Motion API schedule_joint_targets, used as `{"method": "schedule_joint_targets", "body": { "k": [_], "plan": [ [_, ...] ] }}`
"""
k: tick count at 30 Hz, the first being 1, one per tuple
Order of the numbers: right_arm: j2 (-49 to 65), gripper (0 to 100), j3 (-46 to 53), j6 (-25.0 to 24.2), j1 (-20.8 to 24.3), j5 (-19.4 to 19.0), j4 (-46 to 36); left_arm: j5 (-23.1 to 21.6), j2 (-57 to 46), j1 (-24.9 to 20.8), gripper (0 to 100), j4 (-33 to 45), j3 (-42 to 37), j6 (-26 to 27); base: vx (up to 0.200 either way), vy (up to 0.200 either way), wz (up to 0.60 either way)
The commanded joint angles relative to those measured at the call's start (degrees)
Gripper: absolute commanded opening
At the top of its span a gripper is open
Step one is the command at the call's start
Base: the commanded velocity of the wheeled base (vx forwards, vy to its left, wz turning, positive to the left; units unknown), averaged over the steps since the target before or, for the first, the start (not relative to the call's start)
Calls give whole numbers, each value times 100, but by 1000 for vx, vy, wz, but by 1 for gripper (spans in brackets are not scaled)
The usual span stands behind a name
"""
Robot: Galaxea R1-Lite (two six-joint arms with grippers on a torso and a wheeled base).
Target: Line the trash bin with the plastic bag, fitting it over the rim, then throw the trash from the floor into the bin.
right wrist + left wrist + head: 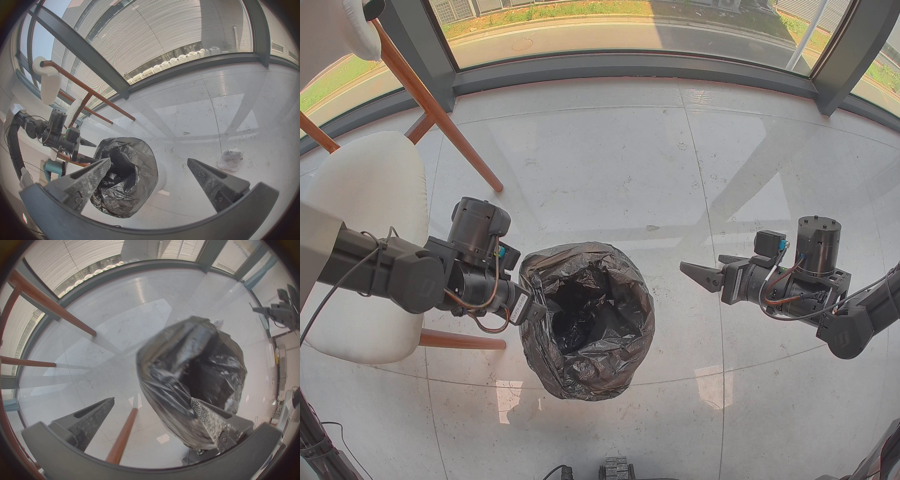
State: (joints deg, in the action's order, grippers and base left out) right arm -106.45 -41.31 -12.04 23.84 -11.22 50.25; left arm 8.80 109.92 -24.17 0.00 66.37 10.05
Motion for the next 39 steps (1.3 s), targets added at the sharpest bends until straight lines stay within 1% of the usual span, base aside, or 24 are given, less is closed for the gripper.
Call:
{"method": "schedule_joint_targets", "body": {
  "k": [1, 4, 10, 11, 17, 27, 28, 32, 34, 39],
  "plan": [
    [1, 100, 1, 0, -3, -3, 2, -1, -226, -184, 100, -9, -361, 6, 0, 0, 0],
    [1, 100, 1, 0, 6, -3, 2, 25, -217, -316, 100, -18, -467, -11, 0, 0, 0],
    [1, 100, 1, 0, 6, -3, 2, 34, -173, -342, 100, -9, -555, -11, 0, 0, 0],
    [10, 100, 1, 0, 6, -3, 2, 43, -173, -360, 0, 18, -590, 6, 0, 0, 0],
    [10, 100, 9, -8, 6, -12, 2, 43, -147, -351, 0, -18, -827, 6, 0, 0, 0],
    [1, 100, 1, -26, 6, -12, 2, 78, -182, -272, 0, 0, -836, -3, 0, 0, 0],
    [1, 100, 1, -35, 6, -12, 2, 78, -217, -158, 0, 35, -853, 24, 0, 0, 0],
    [10, 100, 1, -35, 6, -12, 2, 69, -234, -70, 0, 18, -1020, 24, 0, 0, 0],
    [10, 100, 1, -26, 6, -12, 2, 60, -234, 53, 0, 0, -1214, 50, 0, 0, 0],
    [28, 100, 1, -35, -3, -21, 2, 60, -322, 53, 0, -18, -1337, 94, 0, 0, 0]
  ]
}}
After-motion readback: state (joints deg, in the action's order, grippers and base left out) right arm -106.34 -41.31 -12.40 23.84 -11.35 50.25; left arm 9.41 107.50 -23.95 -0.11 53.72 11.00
